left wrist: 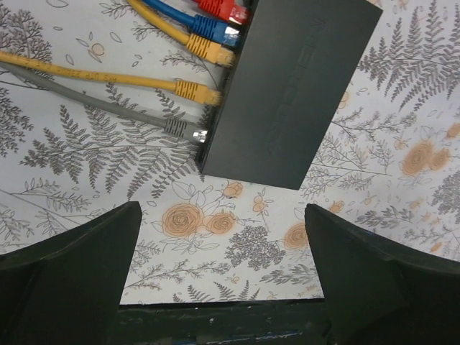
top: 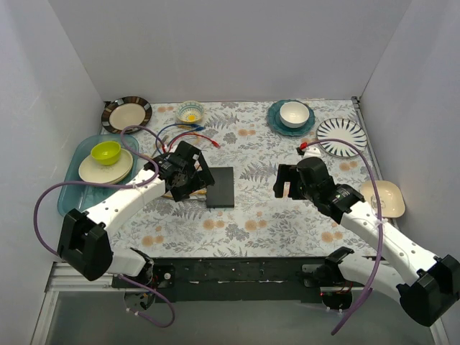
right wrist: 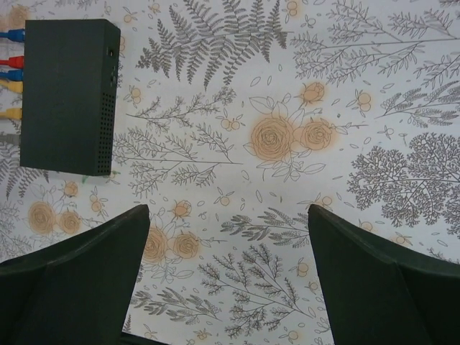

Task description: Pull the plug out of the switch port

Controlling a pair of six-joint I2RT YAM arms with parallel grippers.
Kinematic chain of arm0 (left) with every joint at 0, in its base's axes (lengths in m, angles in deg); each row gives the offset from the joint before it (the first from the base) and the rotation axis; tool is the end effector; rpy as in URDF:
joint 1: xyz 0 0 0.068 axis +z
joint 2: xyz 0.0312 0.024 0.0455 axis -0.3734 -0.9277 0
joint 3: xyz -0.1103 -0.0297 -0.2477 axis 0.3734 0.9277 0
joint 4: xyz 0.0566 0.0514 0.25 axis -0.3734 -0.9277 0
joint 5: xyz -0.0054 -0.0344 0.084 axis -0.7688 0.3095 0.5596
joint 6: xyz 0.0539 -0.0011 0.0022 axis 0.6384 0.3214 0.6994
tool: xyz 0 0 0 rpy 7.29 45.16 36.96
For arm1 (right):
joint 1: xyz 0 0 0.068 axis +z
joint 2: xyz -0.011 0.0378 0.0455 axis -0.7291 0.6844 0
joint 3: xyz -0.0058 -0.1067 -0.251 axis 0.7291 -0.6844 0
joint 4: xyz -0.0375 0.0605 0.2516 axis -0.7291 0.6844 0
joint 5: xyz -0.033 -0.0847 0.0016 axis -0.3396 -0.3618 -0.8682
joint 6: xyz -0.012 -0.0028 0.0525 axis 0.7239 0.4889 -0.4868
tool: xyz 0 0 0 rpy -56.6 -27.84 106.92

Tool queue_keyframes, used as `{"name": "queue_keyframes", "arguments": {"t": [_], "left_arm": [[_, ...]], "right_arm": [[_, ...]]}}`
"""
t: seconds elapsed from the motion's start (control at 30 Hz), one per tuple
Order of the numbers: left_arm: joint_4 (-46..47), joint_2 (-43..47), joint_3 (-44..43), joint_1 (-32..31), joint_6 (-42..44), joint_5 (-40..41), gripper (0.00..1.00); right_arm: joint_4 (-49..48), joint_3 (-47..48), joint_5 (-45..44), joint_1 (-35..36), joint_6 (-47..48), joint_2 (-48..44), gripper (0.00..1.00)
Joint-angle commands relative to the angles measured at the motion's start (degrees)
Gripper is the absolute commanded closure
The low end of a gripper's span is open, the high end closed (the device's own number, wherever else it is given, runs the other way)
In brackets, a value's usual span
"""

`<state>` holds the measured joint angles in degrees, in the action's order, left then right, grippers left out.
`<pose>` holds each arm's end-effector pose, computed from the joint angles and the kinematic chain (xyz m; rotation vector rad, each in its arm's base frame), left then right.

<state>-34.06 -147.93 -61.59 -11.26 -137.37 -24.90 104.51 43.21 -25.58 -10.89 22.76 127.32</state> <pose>0.2240 -0.1408 0.2560 -1.3958 2.4064 -0.4746 0.1731 0.1143 0.2708 -0.0056 2.2367 0.3376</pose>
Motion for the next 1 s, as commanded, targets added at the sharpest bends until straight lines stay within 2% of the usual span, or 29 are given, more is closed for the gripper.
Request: {"name": "queue_keyframes", "arguments": {"t": [0.0, 0.17, 0.33, 0.37, 0.43, 0.47, 0.5, 0.53, 0.6, 0.63, 0.67, 0.7, 0.97], "left_arm": [[5.69, 3.53, 2.54, -0.21, -0.06, -1.93, 0.02], [7.63, 2.31, 2.46, -0.21, 0.03, 0.26, 0.02], [4.47, -2.18, -0.88, 0.49, -0.15, 3.00, 0.04], [4.20, -2.79, -1.40, 1.10, -0.06, 3.08, 0.07], [4.90, -3.24, -0.80, 1.98, 0.12, 2.65, 0.15], [5.60, -3.24, -0.18, 3.90, 0.21, 1.43, 0.22], [7.78, -3.24, 1.48, 5.05, 0.29, 0.02, 0.42], [9.11, -3.41, 2.36, 6.20, 0.12, -3.39, 0.52], [12.35, -3.76, 4.82, 9.19, -0.49, -6.57, 0.75], [13.42, -4.29, 5.35, 9.72, -0.50, -9.72, 0.79], [14.13, -4.64, 5.45, 10.16, -0.50, -10.01, 0.80], [15.09, -4.90, 5.53, 10.16, -0.41, -10.19, 0.80], [17.29, -11.84, 5.88, 10.08, 1.87, -11.49, 0.82]], "right_arm": [[-0.98, 2.59, -0.08, -0.06, 3.31, -0.42, 0.01], [-11.25, -0.48, 14.06, -0.06, 3.32, 0.98, 0.02], [-14.52, 3.46, 20.76, -0.06, 1.29, 12.66, 0.12], [-15.48, 4.08, 22.16, 0.02, 1.20, 14.07, 0.15], [-16.98, 4.87, 23.39, 0.03, 0.33, 17.59, 0.36], [-18.82, 4.88, 24.79, 0.03, 0.06, 18.64, 0.45], [-19.97, 4.88, 25.50, -0.06, -0.38, 20.30, 0.61], [-20.67, 4.96, 25.77, 0.02, -1.51, 21.19, 0.69], [-22.34, 4.96, 26.30, 0.03, -2.57, 23.73, 0.74], [-22.87, 5.05, 26.30, 0.03, -2.93, 24.62, 0.74], [-23.31, 5.14, 26.65, 0.03, -3.37, 25.41, 0.75], [-23.58, 5.23, 26.83, 0.03, -3.54, 26.98, 0.80], [-22.61, 7.07, 28.32, 0.11, -3.98, 34.11, 0.85]]}}
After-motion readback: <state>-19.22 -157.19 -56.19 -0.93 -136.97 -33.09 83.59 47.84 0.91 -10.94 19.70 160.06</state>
